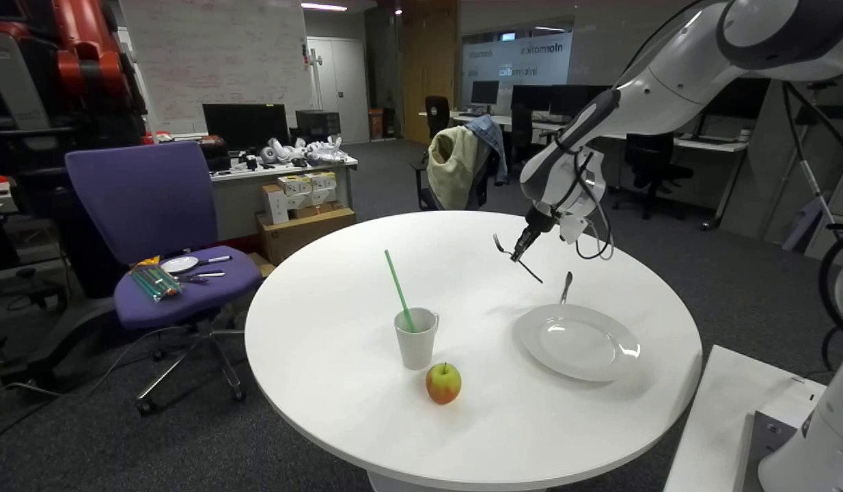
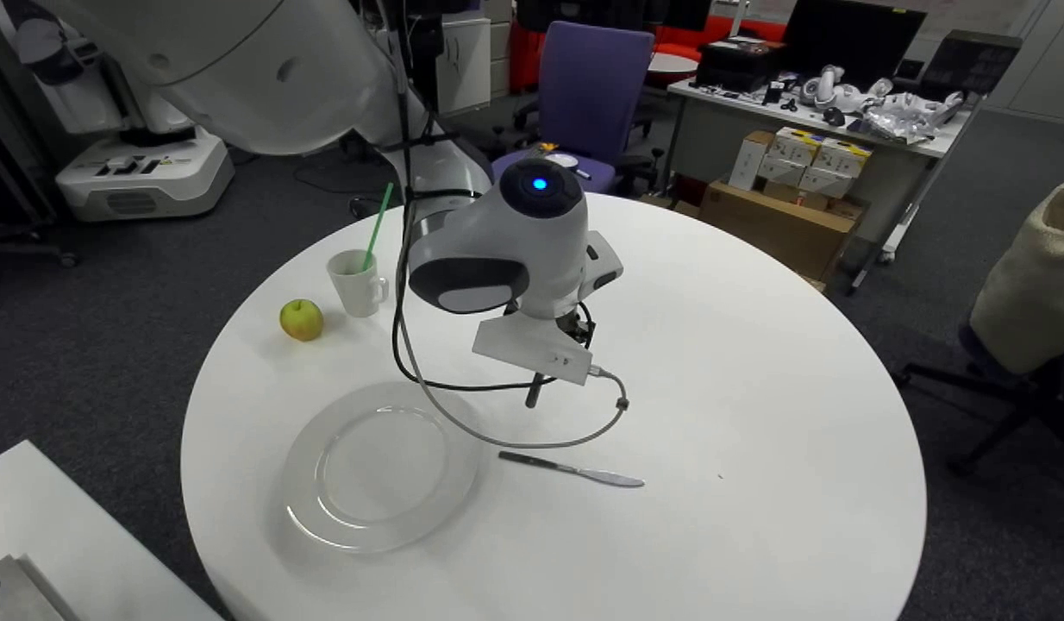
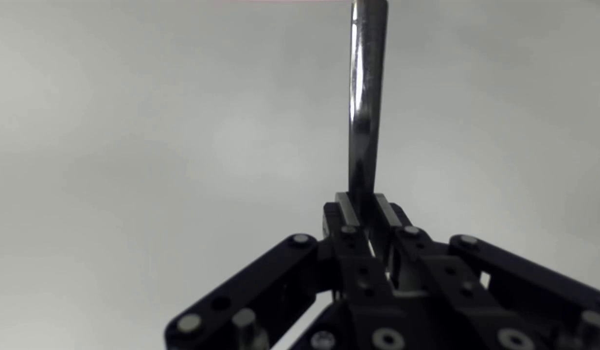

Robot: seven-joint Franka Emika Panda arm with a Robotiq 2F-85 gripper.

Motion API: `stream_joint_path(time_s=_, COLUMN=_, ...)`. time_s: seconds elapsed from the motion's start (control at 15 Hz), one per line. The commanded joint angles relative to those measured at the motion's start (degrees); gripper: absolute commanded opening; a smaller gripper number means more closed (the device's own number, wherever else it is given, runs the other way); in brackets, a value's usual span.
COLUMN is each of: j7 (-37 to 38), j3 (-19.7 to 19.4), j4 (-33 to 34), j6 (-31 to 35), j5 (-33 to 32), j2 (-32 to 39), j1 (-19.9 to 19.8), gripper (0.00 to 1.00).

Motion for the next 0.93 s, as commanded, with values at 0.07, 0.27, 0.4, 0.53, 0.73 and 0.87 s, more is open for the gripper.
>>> stream_joint_path(time_s=0.07, j7=2.24, j3=-2.23, j4=-11.88, j6=-6.17, j5=-1.50, j2=-10.92, j1=0.33, gripper=0.03)
stream_joint_path(time_s=0.27, j7=6.73, j3=-9.67, j4=-17.79, j6=-10.07, j5=-7.28, j2=-17.99, j1=5.38, gripper=0.03)
stream_joint_path(time_s=0.4, j7=11.92, j3=-15.85, j4=-20.18, j6=-14.47, j5=-14.35, j2=-22.38, j1=9.84, gripper=0.03)
stream_joint_path(time_s=0.53, j7=15.97, j3=-19.71, j4=-21.18, j6=-18.42, j5=-19.49, j2=-25.19, j1=13.20, gripper=0.03)
stream_joint_path(time_s=0.73, j7=18.87, j3=-20.09, j4=-21.79, j6=-21.05, j5=-15.38, j2=-26.42, j1=16.77, gripper=0.03)
stream_joint_path(time_s=0.87, j7=21.73, j3=-19.11, j4=-22.45, j6=-19.75, j5=-11.00, j2=-25.99, j1=19.45, gripper=0.03)
